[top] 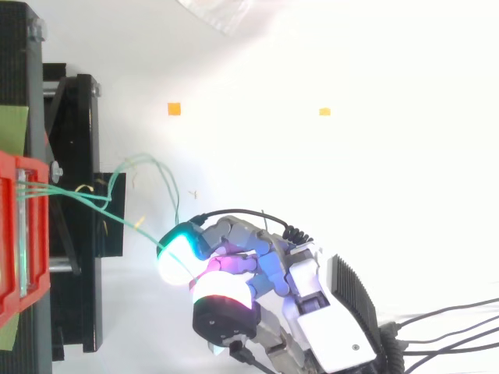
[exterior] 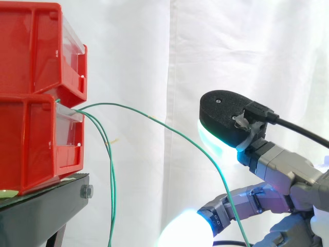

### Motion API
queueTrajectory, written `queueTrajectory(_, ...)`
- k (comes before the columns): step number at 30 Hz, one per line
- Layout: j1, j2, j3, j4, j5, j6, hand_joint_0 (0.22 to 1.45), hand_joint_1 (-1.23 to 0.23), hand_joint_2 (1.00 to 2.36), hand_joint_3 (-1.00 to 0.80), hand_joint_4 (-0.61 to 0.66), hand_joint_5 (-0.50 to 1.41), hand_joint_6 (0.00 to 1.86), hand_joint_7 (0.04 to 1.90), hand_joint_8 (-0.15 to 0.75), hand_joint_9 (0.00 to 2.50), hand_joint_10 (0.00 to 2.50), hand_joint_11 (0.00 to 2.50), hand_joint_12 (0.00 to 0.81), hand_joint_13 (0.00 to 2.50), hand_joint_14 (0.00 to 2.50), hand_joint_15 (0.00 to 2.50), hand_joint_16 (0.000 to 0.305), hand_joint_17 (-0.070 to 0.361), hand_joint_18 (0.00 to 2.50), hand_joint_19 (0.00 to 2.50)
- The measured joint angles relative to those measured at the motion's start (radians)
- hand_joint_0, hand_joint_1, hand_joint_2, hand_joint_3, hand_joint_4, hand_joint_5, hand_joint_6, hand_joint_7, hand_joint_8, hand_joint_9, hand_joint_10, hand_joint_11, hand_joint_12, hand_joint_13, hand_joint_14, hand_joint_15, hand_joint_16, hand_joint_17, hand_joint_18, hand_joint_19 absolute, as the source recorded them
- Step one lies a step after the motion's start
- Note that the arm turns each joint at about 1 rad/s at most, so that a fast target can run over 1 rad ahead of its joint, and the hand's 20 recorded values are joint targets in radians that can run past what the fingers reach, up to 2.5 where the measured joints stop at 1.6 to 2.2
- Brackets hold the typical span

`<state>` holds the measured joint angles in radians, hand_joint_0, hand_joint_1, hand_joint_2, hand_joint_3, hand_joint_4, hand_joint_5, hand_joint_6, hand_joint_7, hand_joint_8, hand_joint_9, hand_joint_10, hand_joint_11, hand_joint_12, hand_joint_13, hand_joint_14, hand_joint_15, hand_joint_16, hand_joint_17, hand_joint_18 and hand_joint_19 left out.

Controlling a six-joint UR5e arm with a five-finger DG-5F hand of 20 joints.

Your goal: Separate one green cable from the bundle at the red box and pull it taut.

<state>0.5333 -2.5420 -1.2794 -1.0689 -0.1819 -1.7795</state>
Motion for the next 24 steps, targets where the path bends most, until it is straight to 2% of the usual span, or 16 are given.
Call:
queueTrajectory(2, 0.000, 0.002, -0.003, 0.004, 0.002, -0.001, 0.50, -0.33, 1.00, -0.50, 0.11, 0.03, 0.73, 1.05, 0.271, 1.78, 0.03, 0.93, 0.375, 1.22, 0.02, 0.72, 0.052, 0.118, 0.85, 0.68)
queueTrajectory(7, 0.002, 0.003, -0.007, 0.013, 0.005, -0.004, 0.47, -0.45, 1.00, -0.50, 0.09, 0.02, 0.80, 1.01, 0.277, 1.78, 0.03, 0.92, 0.385, 1.22, 0.02, 0.71, 0.055, 0.125, 0.87, 0.65)
queueTrajectory(10, 0.004, 0.011, -0.011, 0.014, 0.007, -0.007, 0.45, -0.46, 1.00, -0.50, 0.09, 0.02, 0.80, 1.01, 0.283, 1.79, 0.03, 0.91, 0.393, 1.22, 0.02, 0.71, 0.057, 0.128, 0.88, 0.65)
queueTrajectory(18, 0.011, 0.074, -0.052, -0.010, 0.023, -0.037, 0.46, -0.51, 1.00, -0.50, 0.10, 0.01, 0.82, 0.97, 0.285, 1.78, 0.03, 0.91, 0.390, 1.22, 0.02, 0.71, 0.056, 0.126, 0.88, 0.65)
queueTrajectory(24, 0.016, 0.084, -0.057, -0.015, 0.028, -0.046, 0.41, -0.41, 1.00, -0.50, 0.09, 0.02, 0.81, 0.98, 0.289, 1.81, 0.03, 0.88, 0.403, 1.24, 0.02, 0.69, 0.061, 0.136, 0.92, 0.62)
